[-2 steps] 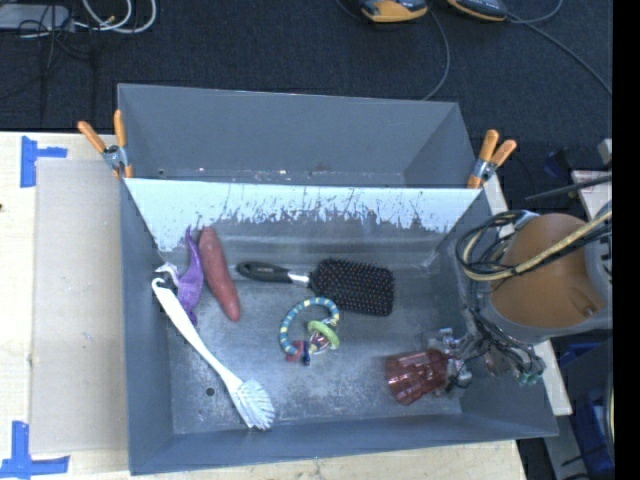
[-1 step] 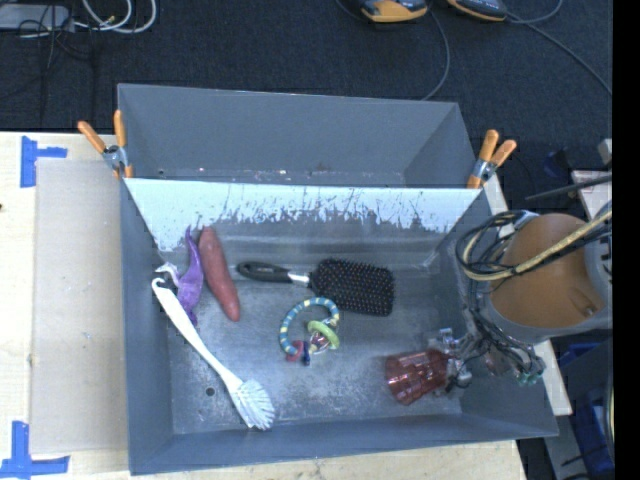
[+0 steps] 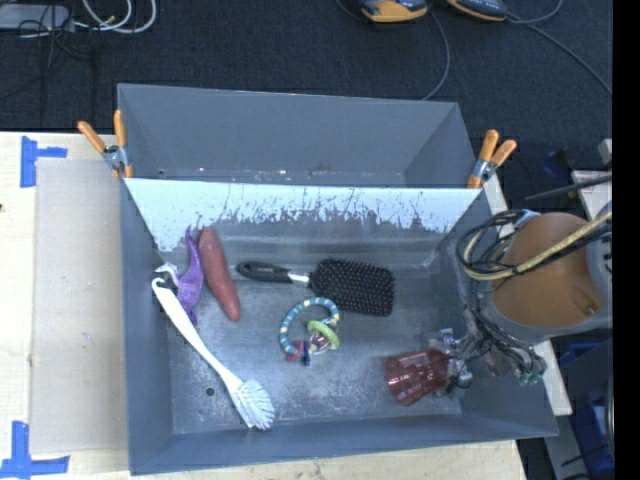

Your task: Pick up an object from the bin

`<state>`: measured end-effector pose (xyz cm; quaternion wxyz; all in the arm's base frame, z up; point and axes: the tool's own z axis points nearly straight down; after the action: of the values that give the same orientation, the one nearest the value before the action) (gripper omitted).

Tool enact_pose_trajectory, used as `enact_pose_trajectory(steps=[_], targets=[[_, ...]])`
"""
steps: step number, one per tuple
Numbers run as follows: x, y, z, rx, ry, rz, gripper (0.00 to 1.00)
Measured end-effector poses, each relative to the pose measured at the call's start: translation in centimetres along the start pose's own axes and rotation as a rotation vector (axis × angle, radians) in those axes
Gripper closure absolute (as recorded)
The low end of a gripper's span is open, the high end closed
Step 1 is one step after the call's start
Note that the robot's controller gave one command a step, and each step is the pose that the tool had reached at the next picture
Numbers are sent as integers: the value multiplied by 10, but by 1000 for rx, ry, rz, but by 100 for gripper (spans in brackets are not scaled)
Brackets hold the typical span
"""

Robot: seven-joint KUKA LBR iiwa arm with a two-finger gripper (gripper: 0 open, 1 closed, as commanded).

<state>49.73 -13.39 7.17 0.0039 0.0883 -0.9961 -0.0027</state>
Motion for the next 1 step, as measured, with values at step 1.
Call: enact_pose_trajectory(steps=[1], targets=[[1,1,-14,-1,2,0,100]])
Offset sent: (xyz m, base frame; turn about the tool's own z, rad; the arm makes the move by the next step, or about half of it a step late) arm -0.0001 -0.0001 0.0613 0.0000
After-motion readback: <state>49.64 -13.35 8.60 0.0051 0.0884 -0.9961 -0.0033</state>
